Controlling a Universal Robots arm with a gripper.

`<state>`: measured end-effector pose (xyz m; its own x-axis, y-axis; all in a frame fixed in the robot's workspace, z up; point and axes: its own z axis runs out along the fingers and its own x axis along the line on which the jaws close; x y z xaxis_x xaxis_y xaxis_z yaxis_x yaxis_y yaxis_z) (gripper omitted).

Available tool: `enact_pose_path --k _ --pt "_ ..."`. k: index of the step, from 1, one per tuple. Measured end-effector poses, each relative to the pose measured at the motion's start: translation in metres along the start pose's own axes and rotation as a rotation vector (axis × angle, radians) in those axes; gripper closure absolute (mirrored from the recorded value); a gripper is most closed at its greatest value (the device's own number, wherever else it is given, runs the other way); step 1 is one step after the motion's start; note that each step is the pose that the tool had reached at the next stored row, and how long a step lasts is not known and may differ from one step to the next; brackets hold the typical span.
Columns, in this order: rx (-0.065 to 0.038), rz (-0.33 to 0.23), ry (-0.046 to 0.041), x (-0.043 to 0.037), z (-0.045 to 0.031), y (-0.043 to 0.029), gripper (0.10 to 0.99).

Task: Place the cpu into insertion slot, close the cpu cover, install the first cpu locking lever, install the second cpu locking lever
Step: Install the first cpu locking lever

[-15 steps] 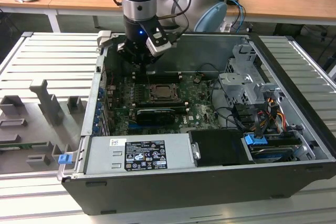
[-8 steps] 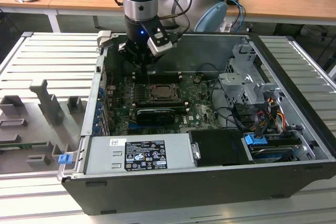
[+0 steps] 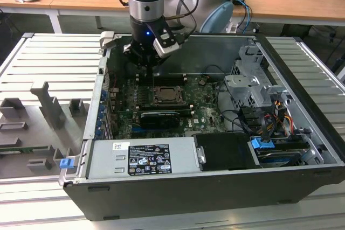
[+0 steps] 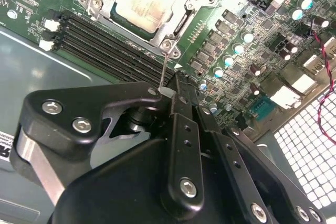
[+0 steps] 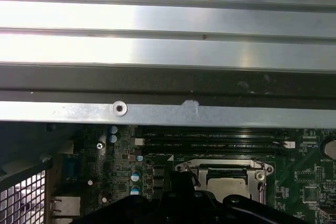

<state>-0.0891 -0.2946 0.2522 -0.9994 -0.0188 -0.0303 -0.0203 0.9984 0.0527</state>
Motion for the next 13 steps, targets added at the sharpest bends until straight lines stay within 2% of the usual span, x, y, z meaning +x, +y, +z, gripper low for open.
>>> enact_pose_path --k 13 --pt "0.000 0.000 0.0001 -0.0074 0.0003 -0.0002 0.980"
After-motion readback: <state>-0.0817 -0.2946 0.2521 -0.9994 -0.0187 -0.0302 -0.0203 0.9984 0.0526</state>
